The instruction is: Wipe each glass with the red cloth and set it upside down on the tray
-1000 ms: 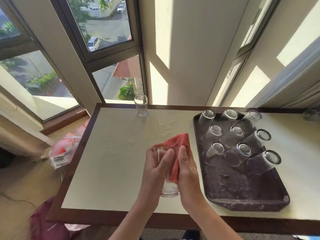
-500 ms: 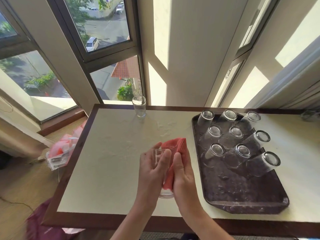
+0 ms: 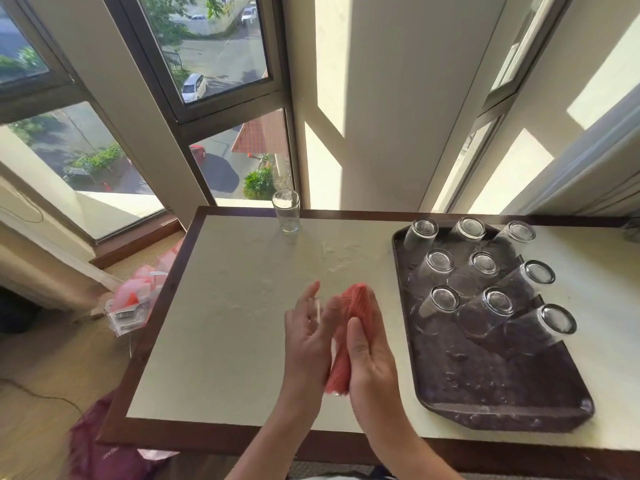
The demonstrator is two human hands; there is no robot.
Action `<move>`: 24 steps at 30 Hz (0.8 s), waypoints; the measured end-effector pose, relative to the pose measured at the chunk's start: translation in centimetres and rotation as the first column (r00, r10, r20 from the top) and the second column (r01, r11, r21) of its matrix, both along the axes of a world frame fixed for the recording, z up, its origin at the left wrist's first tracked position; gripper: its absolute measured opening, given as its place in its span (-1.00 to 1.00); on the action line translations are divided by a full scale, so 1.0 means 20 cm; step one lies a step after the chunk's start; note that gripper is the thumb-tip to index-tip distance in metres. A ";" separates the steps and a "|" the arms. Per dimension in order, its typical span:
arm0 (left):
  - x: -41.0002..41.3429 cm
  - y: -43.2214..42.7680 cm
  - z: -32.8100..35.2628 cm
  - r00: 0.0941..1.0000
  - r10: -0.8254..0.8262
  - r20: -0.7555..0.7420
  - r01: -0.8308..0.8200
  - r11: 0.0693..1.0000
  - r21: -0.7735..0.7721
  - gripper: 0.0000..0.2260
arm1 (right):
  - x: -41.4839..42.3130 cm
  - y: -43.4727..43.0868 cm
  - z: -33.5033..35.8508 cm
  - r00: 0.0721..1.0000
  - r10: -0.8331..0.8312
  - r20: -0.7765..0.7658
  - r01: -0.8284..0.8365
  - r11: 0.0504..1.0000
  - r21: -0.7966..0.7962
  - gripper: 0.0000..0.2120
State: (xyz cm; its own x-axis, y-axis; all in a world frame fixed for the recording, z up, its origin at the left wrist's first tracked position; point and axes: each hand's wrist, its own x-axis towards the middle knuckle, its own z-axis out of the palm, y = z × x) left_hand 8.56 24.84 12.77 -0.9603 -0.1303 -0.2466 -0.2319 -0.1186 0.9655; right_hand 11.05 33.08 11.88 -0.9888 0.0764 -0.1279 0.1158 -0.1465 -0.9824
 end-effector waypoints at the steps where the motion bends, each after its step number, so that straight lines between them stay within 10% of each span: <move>1: -0.01 -0.01 -0.01 1.000 0.016 0.009 -0.017 1.000 0.010 -0.33 | 0.03 -0.02 -0.02 0.999 0.008 -0.037 -0.006 0.999 0.050 -0.39; 8: 0.03 0.04 0.01 1.000 -0.007 0.012 0.006 0.995 0.095 -0.48 | -0.13 0.05 0.05 0.990 0.048 0.130 -0.027 0.987 -0.158 -0.64; 15: -0.04 -0.04 0.00 0.997 0.076 0.030 -0.078 0.994 0.077 -0.16 | 0.02 -0.04 0.00 0.997 0.034 -0.062 -0.018 0.971 0.240 -0.50; 20: -0.01 0.00 0.01 0.999 0.022 0.028 -0.025 0.992 0.124 -0.48 | -0.15 0.01 0.09 0.994 0.035 0.107 -0.013 0.979 -0.203 -0.69; 24: -0.05 -0.03 0.01 1.000 -0.016 0.005 0.016 0.993 0.119 -0.32 | -0.11 -0.04 0.07 0.999 0.001 0.034 0.001 0.999 -0.045 -0.56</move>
